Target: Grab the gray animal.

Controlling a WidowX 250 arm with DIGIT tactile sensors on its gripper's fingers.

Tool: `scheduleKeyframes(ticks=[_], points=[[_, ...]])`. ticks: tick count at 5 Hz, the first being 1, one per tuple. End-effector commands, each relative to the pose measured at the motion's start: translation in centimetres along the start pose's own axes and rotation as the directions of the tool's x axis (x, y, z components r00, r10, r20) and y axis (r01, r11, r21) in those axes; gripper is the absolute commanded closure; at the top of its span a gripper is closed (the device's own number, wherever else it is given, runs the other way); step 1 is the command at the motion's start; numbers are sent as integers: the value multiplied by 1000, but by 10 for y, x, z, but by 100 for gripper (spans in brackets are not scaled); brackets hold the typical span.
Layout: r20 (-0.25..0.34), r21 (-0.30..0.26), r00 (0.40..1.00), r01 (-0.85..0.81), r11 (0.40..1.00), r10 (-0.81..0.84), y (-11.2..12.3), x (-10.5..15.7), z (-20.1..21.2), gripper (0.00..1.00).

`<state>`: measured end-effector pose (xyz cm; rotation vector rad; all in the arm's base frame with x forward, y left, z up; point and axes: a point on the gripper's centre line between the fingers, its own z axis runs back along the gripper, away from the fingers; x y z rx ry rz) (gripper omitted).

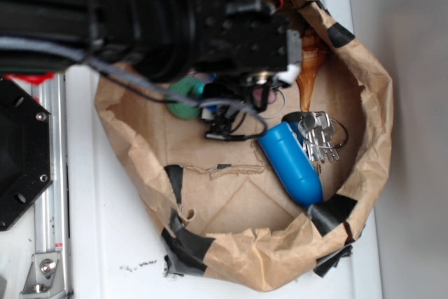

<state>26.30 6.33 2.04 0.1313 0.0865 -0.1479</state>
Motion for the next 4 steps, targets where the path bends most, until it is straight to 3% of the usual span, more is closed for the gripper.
scheduleKeyframes(ticks=[1,2,3,4], points=[[61,12,994,-95,995,94,11,9,23,100],[93,18,989,-118,993,116,7,2,54,100],[153,-49,975,-158,986,164,-7,-3,106,100],[154,-130,962,-207,970,226,-27,-4,161,100]])
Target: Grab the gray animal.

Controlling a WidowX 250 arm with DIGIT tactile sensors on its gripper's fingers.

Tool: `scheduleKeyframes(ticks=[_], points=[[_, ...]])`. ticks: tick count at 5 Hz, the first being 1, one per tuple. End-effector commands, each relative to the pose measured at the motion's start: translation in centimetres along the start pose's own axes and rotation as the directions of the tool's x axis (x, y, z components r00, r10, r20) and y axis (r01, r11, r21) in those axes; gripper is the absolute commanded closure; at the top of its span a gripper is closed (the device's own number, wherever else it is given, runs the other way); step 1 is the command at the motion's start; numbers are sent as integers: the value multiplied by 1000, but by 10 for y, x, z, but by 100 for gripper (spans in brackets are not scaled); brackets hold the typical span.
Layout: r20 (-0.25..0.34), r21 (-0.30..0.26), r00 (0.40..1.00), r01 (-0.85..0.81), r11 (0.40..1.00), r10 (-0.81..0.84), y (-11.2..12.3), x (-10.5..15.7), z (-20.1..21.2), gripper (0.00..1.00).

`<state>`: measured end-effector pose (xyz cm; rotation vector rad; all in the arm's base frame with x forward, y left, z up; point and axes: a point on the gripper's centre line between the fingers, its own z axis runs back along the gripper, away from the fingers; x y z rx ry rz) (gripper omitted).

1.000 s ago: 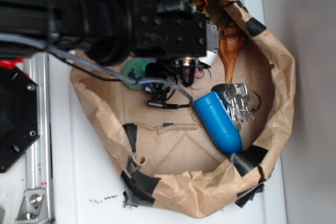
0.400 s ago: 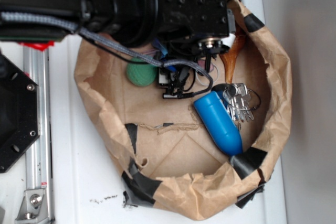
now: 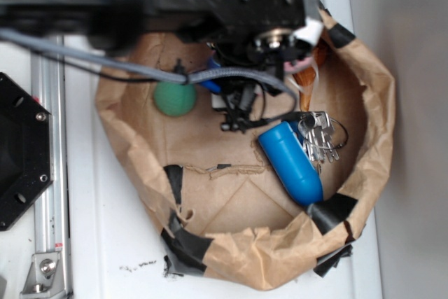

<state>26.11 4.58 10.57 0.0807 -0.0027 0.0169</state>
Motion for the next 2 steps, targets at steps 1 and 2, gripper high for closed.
scheduleKeyframes(ticks=[1,2], points=[[48,-106,996,-74,992,79,-32,6,97,100],[35,-97,996,-76,992,79,-38,5,89,100]])
